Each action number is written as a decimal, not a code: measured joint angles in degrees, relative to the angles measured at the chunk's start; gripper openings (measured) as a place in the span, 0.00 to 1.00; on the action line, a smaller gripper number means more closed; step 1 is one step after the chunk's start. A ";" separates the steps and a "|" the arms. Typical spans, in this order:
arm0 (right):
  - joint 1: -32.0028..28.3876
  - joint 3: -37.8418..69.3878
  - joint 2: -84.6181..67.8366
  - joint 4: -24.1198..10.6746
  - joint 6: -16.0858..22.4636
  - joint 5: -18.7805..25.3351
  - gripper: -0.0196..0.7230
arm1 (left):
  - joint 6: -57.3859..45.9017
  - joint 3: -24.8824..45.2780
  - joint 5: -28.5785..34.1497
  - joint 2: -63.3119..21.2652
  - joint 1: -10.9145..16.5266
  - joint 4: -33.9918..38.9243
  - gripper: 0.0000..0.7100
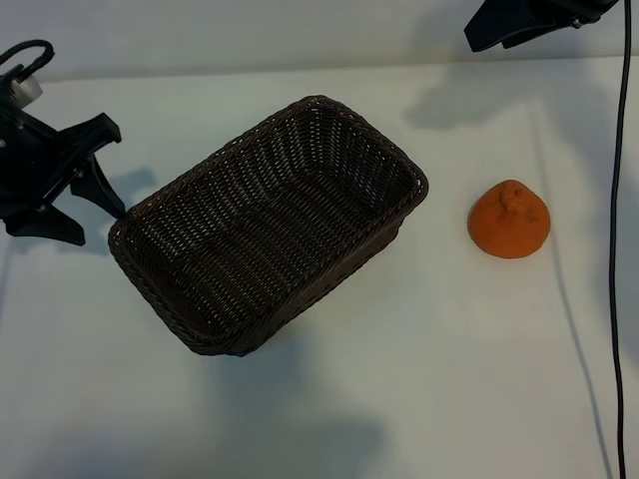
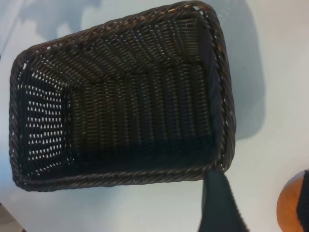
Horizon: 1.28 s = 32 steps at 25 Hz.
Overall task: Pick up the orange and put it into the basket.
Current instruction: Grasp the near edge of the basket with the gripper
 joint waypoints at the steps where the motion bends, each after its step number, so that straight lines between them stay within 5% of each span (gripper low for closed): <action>1: 0.00 0.00 0.00 0.00 0.00 0.00 0.57 | 0.00 0.76 -1.05 0.00 0.00 0.00 0.71; 16: 0.00 0.00 0.00 -0.52 0.09 0.00 0.57 | 3.13 6.38 -5.11 0.17 0.00 -4.38 0.71; 32: 0.00 0.00 0.00 -0.62 0.13 0.00 0.57 | 4.52 17.29 -19.38 0.17 0.00 -8.31 0.71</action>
